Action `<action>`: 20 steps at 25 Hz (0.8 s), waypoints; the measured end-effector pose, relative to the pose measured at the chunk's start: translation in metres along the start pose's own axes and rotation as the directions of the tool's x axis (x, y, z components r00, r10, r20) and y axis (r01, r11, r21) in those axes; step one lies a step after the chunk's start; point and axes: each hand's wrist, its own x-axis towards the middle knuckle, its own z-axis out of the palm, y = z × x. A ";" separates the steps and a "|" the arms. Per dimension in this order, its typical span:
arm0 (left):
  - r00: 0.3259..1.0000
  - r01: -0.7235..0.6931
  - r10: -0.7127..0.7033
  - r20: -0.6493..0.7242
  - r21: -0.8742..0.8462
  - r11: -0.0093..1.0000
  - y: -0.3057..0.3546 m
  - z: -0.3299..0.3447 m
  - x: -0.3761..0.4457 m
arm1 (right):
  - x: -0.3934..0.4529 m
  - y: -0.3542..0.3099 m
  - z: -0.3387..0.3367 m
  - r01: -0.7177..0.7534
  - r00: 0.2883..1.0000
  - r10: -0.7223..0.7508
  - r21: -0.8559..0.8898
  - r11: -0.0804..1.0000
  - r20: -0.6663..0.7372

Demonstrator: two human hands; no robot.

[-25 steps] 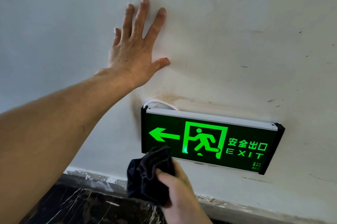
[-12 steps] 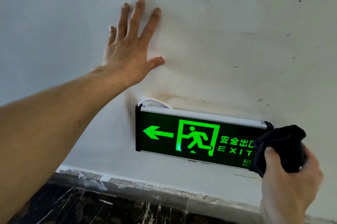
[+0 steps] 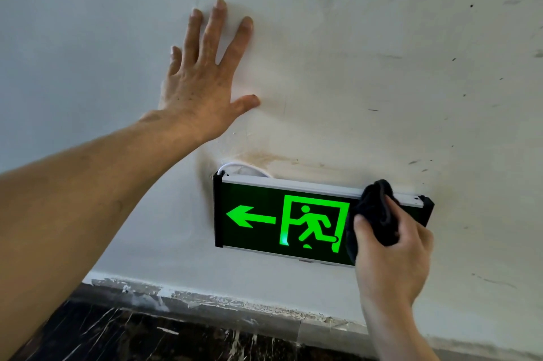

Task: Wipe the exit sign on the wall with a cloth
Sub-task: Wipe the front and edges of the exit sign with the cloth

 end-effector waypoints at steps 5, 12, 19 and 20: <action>1.000 0.007 -0.007 -0.008 -0.010 1.000 -0.001 0.000 0.000 | -0.030 -0.017 0.031 0.095 0.982 -0.089 -0.026 0.995 0.164; 1.000 0.013 -0.013 0.009 -0.010 1.000 0.001 -0.001 -0.001 | -0.063 -0.033 0.067 0.249 0.918 -0.232 -0.013 0.968 0.321; 1.000 0.013 -0.013 0.001 -0.017 1.000 0.000 0.000 -0.001 | -0.076 -0.048 0.083 0.549 0.737 -0.418 -0.110 0.829 0.532; 1.000 0.012 -0.012 -0.002 -0.015 1.000 0.000 0.001 -0.001 | -0.078 -0.053 0.087 0.587 0.698 -0.428 -0.116 0.802 0.574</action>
